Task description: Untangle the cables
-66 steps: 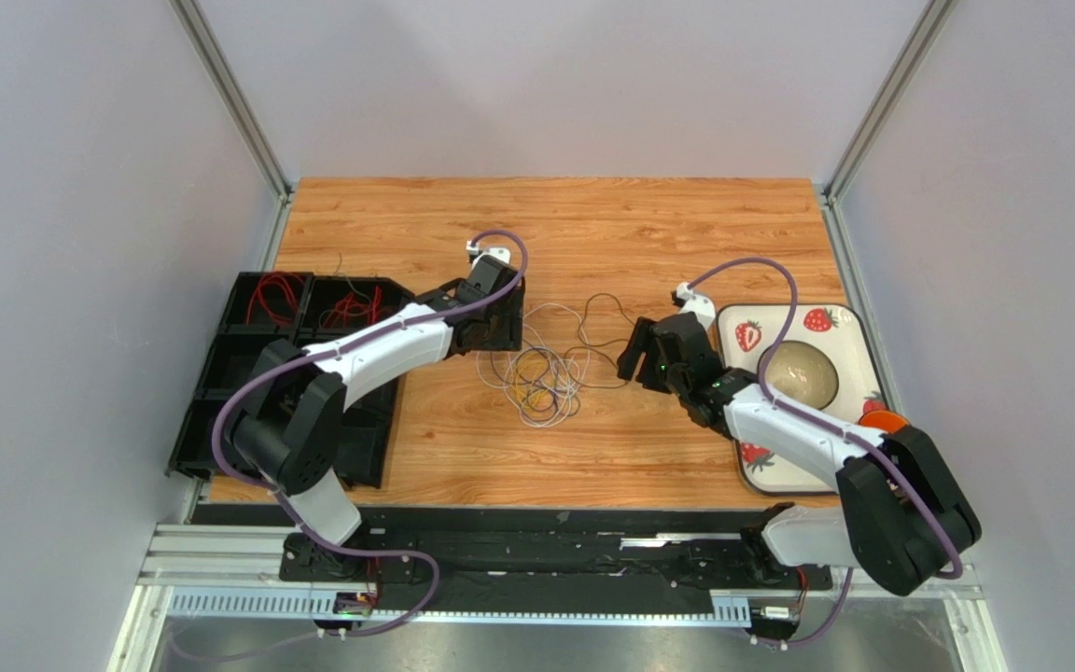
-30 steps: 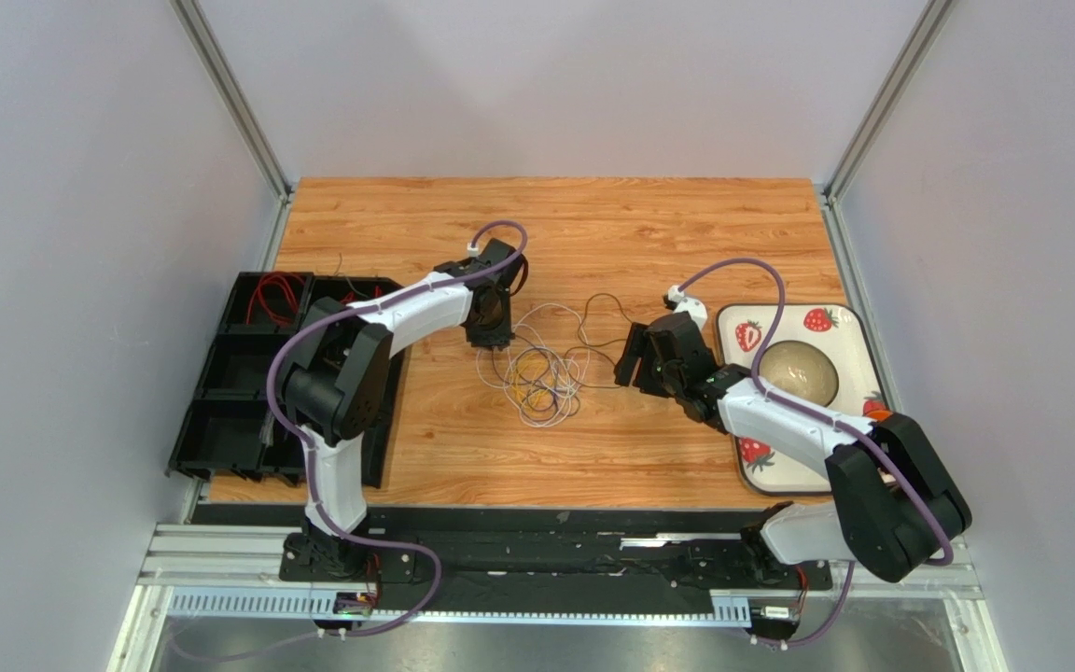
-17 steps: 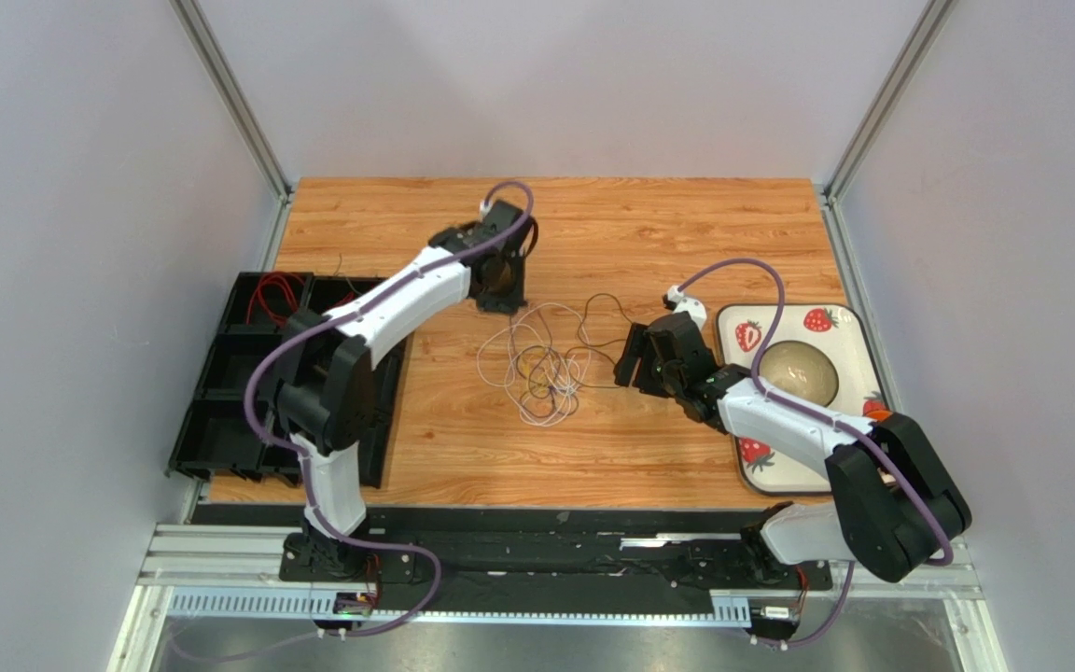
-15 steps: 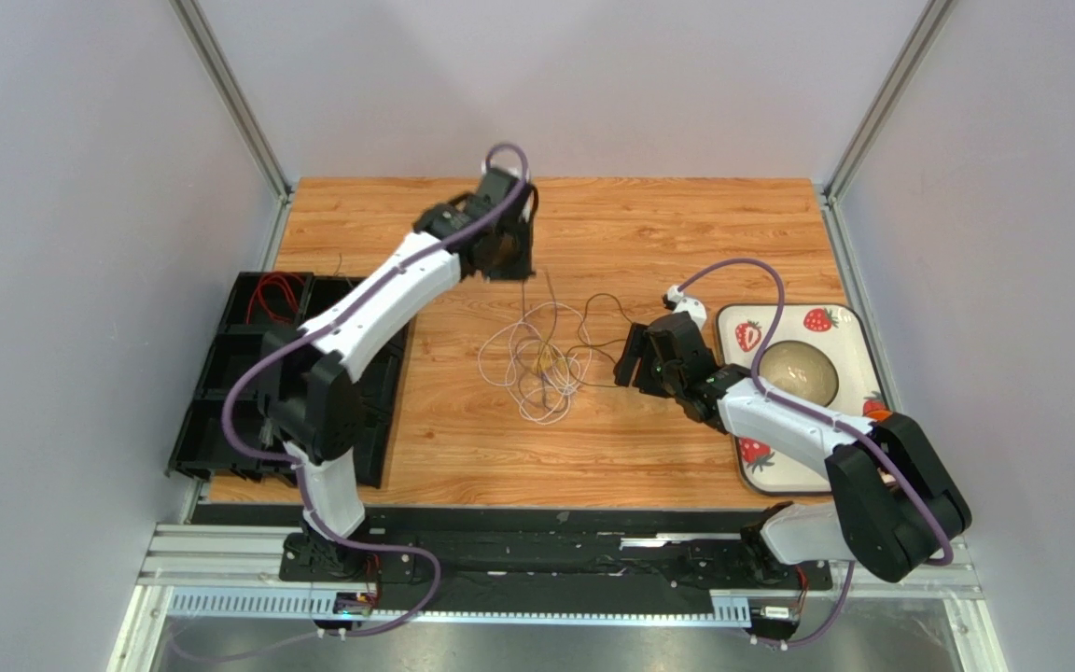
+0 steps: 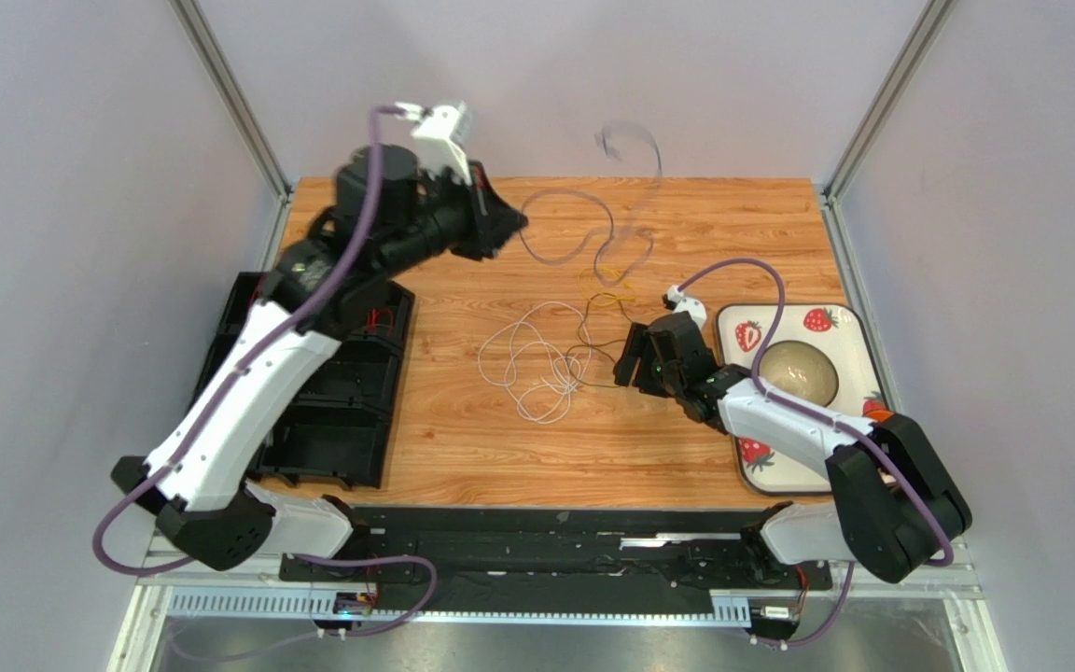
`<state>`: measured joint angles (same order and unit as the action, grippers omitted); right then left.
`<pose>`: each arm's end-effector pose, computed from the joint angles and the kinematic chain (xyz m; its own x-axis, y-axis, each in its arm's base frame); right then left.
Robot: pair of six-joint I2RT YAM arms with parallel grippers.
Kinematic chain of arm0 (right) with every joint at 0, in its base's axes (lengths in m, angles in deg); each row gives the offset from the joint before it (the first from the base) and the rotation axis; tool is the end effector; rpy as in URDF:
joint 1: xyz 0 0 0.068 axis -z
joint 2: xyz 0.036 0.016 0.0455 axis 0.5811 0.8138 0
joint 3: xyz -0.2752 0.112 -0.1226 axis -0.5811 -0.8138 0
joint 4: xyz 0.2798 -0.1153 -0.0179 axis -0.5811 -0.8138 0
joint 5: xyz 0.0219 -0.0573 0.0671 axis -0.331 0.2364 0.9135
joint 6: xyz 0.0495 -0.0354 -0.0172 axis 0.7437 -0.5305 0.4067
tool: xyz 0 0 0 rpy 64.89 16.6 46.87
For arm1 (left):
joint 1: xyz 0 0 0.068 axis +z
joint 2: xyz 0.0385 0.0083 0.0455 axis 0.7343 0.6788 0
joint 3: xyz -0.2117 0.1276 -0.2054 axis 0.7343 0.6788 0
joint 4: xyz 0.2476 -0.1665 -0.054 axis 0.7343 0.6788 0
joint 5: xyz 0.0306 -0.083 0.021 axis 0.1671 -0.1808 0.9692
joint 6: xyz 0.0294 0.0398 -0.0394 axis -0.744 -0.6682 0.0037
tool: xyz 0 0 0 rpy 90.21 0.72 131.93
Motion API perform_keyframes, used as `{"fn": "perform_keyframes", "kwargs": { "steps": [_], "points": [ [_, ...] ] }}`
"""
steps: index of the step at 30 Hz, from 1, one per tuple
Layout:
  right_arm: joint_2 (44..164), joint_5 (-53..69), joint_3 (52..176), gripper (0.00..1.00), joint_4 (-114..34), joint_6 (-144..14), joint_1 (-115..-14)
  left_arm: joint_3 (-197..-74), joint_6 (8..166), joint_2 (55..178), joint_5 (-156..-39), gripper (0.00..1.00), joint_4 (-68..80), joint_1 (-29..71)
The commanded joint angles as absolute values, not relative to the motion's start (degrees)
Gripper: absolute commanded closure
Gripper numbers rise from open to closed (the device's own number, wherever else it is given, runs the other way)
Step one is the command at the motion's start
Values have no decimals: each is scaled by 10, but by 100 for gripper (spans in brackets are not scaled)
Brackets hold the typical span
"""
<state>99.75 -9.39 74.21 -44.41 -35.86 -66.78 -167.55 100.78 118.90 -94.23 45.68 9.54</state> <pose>0.2530 0.1442 0.1883 -0.7411 0.2274 -0.6316 0.0244 0.9494 0.3132 0.2405 -0.1914 0.5789 -0.4340 -0.2114 -0.8758 0.5433 0.7140 -0.4416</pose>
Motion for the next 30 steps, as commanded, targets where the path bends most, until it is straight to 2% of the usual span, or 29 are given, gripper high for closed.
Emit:
{"fn": "perform_keyframes", "kwargs": {
  "steps": [1,5,8,14,15,18,19,22,25,30],
  "points": [
    [976,-94,737,32,-413,-365,-665,-1498,1045,1197,-983,100,435,96],
    [977,-96,739,33,-413,-364,-665,-1350,1078,1170,-1005,100,371,96],
    [979,-100,740,32,-417,-362,-666,-1289,1090,1179,-1017,100,346,93],
    [977,-100,740,32,-419,-361,-666,-1255,1082,1226,-1024,99,320,52],
    [979,-100,741,32,-420,-361,-666,-1257,1080,1239,-1022,95,322,39],
    [976,-99,739,33,-417,-362,-666,-1266,1067,1244,-982,56,318,3],
    [973,-99,739,32,-417,-362,-665,-1268,1065,1243,-970,40,320,-4],
    [964,-99,731,32,-411,-362,-664,-1288,1060,1248,-925,34,341,-20],
    [957,-100,723,32,-407,-360,-664,-1316,1047,1261,-866,34,378,-33],
    [931,-89,701,29,-397,-364,-662,-1349,1035,1299,-841,34,394,-43]
  ]
}}
